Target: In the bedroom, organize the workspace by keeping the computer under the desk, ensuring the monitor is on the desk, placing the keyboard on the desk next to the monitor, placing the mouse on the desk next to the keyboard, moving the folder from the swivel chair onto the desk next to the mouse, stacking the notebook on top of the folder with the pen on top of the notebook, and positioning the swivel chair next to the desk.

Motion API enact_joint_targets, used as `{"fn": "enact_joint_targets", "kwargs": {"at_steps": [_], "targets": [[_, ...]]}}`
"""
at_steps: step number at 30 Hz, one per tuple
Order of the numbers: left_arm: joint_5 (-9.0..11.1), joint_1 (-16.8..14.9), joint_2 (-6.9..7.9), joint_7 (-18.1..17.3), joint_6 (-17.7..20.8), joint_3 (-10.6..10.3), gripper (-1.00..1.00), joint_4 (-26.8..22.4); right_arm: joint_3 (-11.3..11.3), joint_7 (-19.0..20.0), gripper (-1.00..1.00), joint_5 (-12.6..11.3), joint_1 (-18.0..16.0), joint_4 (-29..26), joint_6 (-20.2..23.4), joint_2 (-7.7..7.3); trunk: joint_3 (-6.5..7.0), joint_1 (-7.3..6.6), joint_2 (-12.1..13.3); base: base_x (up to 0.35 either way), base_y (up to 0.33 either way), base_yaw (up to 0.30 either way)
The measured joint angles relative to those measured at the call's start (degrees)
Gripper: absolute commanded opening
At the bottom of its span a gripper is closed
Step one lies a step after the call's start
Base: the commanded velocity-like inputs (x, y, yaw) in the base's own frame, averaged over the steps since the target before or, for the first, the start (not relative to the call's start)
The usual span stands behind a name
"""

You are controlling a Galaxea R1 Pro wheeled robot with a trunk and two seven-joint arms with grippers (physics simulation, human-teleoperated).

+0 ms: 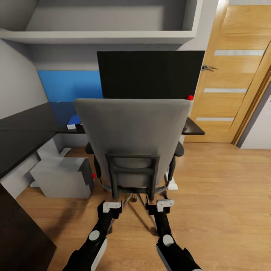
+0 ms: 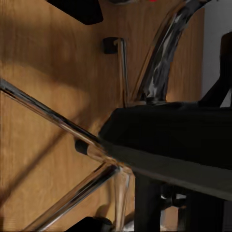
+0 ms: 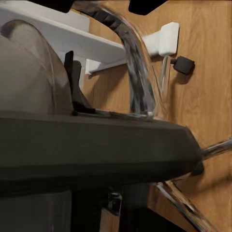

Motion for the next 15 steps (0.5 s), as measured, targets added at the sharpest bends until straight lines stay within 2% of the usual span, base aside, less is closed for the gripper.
{"fn": "enact_joint_targets", "kwargs": {"at_steps": [15], "targets": [[0.05,0.0,0.09,-0.04,-0.02,0.02,1.0,0.0,0.0,0.0,1.0,0.08,-0.01,0.01,0.0,0.0,0.0,0.0,0.0,-0.313,-0.001,0.0]]}}
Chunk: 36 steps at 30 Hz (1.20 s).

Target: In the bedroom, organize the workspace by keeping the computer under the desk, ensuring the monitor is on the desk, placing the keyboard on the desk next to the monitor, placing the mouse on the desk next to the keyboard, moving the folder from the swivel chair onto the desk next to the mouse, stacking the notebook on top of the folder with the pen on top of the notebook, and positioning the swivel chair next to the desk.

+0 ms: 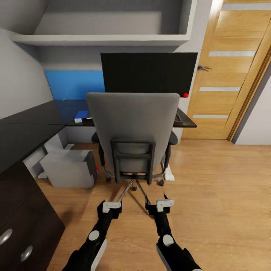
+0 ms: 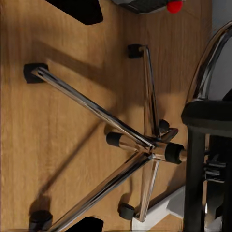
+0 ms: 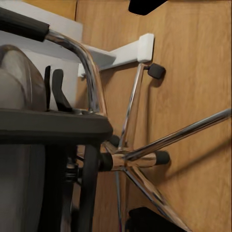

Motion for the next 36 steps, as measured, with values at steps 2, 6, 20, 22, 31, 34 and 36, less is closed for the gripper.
{"fn": "enact_joint_targets", "kwargs": {"at_steps": [2,6,20,22,31,34,36], "targets": [[0.02,0.0,0.12,0.05,0.03,0.07,1.0,0.0,0.0,0.0,1.0,0.01,-0.01,0.01,0.0,0.0,0.0,0.0,0.0,-0.315,0.0,0.0],[0.1,0.0,1.04,0.1,0.05,0.2,1.0,0.0,0.0,0.0,1.0,0.02,0.01,0.06,0.0,0.0,0.0,0.0,0.0,-0.315,-0.004,0.0],[2.53,0.0,4.06,0.16,0.36,1.46,1.0,2.74,-0.82,0.08,1.0,-0.11,-0.03,0.52,0.46,0.0,0.0,-0.02,0.0,-0.277,-0.081,0.0],[3.55,0.0,4.22,0.18,0.35,2.04,1.0,4.24,-1.34,0.18,1.0,-0.41,-0.04,1.54,0.53,0.0,0.0,-0.02,0.0,-0.073,-0.031,0.0],[5.91,0.0,4.96,0.62,0.27,3.44,1.0,11.03,-2.29,0.44,1.0,-2.99,-0.05,7.87,0.37,-0.48,0.71,-0.9,1.59,-0.015,-0.006,0.0],[5.96,0.0,4.98,0.82,0.22,3.47,1.0,12.85,-2.27,0.45,1.0,-3.19,-0.05,10.03,0.22,-0.56,1.25,-1.56,2.79,-0.001,0.0,0.0],[6.04,0.01,5.01,0.94,0.15,3.51,1.0,15.34,-2.22,0.46,1.0,-3.33,-0.03,12.5,-0.3,-0.71,1.61,-2.0,3.59,0.0,0.0,0.0]]}}
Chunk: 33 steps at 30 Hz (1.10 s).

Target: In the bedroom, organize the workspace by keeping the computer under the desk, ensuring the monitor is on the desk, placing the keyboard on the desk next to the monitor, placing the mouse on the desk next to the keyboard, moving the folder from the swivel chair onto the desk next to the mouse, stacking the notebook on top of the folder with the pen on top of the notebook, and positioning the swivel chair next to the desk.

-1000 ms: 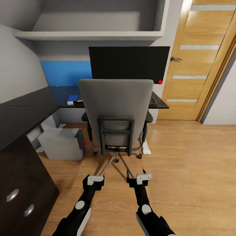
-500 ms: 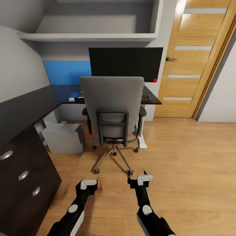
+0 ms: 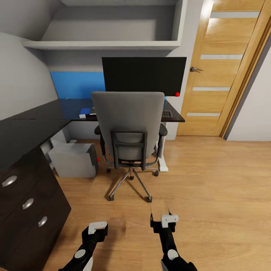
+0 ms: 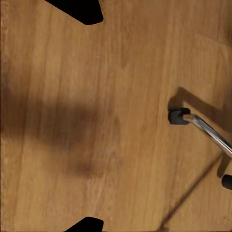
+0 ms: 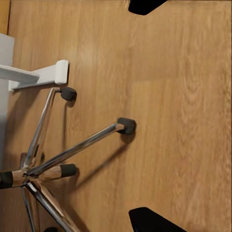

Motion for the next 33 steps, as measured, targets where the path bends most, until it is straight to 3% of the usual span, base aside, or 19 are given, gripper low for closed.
{"fn": "enact_joint_targets", "kwargs": {"at_steps": [3,7,17,21,22,29,33], "targets": [[0.02,-0.01,0.01,0.07,-0.04,0.04,1.0,1.87,0.07,-0.02,1.0,-0.07,0.03,2.99,-1.36,-0.14,0.54,-0.66,1.2,0.0,0.0,0.0],[0.13,0.0,0.51,0.12,-0.55,0.14,1.0,5.77,0.12,-0.03,1.0,-0.1,0.07,9.8,-6.51,-0.22,1.26,-1.54,2.81,0.0,0.0,0.0],[2.53,0.01,1.08,0.14,-4.99,0.35,1.0,14.83,-0.08,0.09,1.0,-0.3,0.07,16.79,-9.23,-0.6,3.05,-3.73,6.82,0.0,0.0,0.0],[2.71,0.0,1.02,0.15,-5.05,0.37,1.0,15.33,-0.19,0.12,1.0,-1.61,0.06,17.36,-9.9,-1.33,3.77,-4.61,8.42,0.0,0.0,0.0],[2.71,0.0,1.0,0.16,-5.06,0.36,1.0,15.46,-0.33,0.17,1.0,-3.0,0.06,17.63,-10.2,-1.53,3.95,-4.83,8.82,0.0,0.0,0.0],[2.76,0.0,0.99,0.16,-5.06,0.48,1.0,15.87,-0.51,0.06,1.0,-4.14,0.06,17.73,-10.2,-1.49,5.21,-6.34,11.63,-0.204,-0.073,0.0],[3.52,0.0,1.0,0.13,-5.13,0.5,1.0,18.56,-0.53,0.03,1.0,-4.61,0.06,17.73,-10.19,-1.49,5.93,-7.22,13.24,-0.295,-0.13,0.0]]}}
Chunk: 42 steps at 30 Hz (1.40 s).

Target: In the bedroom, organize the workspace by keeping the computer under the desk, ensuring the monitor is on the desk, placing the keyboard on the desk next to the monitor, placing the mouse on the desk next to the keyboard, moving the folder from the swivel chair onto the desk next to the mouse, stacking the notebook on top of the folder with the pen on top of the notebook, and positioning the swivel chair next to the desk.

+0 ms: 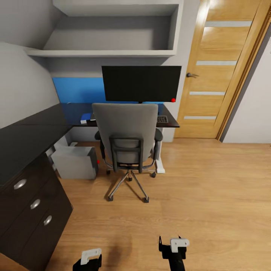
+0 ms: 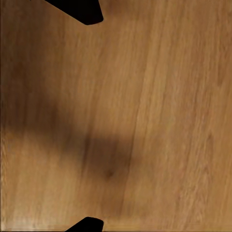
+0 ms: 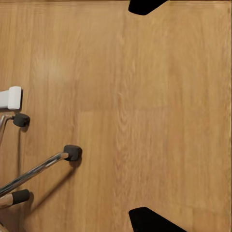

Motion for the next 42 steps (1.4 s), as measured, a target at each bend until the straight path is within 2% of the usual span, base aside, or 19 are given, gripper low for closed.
{"fn": "enact_joint_targets", "kwargs": {"at_steps": [7,11,13,17,20,24,30,33,42], "targets": [[3.97,0.0,0.07,-0.12,-0.03,0.0,1.0,1.23,0.07,-0.05,1.0,-0.06,0.0,0.1,0.06,0.19,1.26,-1.54,2.81,-0.297,-0.137,0.0],[5.2,0.0,0.13,-0.23,-0.04,0.0,1.0,2.75,0.06,-0.08,1.0,-0.01,0.0,0.22,0.27,0.33,1.97,-2.42,4.41,-0.298,-0.136,0.0],[5.36,0.0,0.21,-0.24,-0.04,-0.01,1.0,3.04,0.02,-0.08,1.0,0.03,0.0,0.41,0.34,0.31,2.33,-2.86,5.21,-0.289,-0.122,0.0],[5.56,0.0,0.9,-0.47,-1.04,0.01,1.0,3.37,-0.02,0.05,1.0,0.06,0.09,4.39,0.29,0.13,3.05,-3.76,6.82,-0.103,-0.038,0.0],[5.69,-0.05,2.06,-0.64,-5.0,0.02,1.0,4.38,-0.01,0.06,1.0,0.11,0.31,5.07,0.26,-0.08,3.59,-4.42,8.02,-0.016,-0.006,0.0],[5.74,0.05,2.61,-0.68,-8.6,0.0,1.0,4.67,0.04,0.06,1.0,0.13,0.4,5.17,0.24,-0.43,4.31,-5.3,9.63,-0.005,-0.002,0.0],[5.71,2.51,2.75,-0.89,-11.1,-0.03,1.0,4.77,0.06,0.09,1.0,0.13,2.41,5.22,0.02,-1.24,5.39,-6.62,12.03,-0.001,0.0,0.0],[5.68,3.74,2.73,-0.95,-13.84,-0.06,1.0,4.78,0.08,0.08,1.0,0.14,3.44,5.24,-0.56,-1.6,5.92,-7.28,13.24,0.0,0.0,0.0],[5.53,8.14,2.48,-1.39,-17.74,-0.14,1.0,4.78,0.03,0.07,1.0,0.11,5.64,5.28,-6.16,-4.15,7.54,-9.26,16.85,0.0,0.0,0.0]]}}
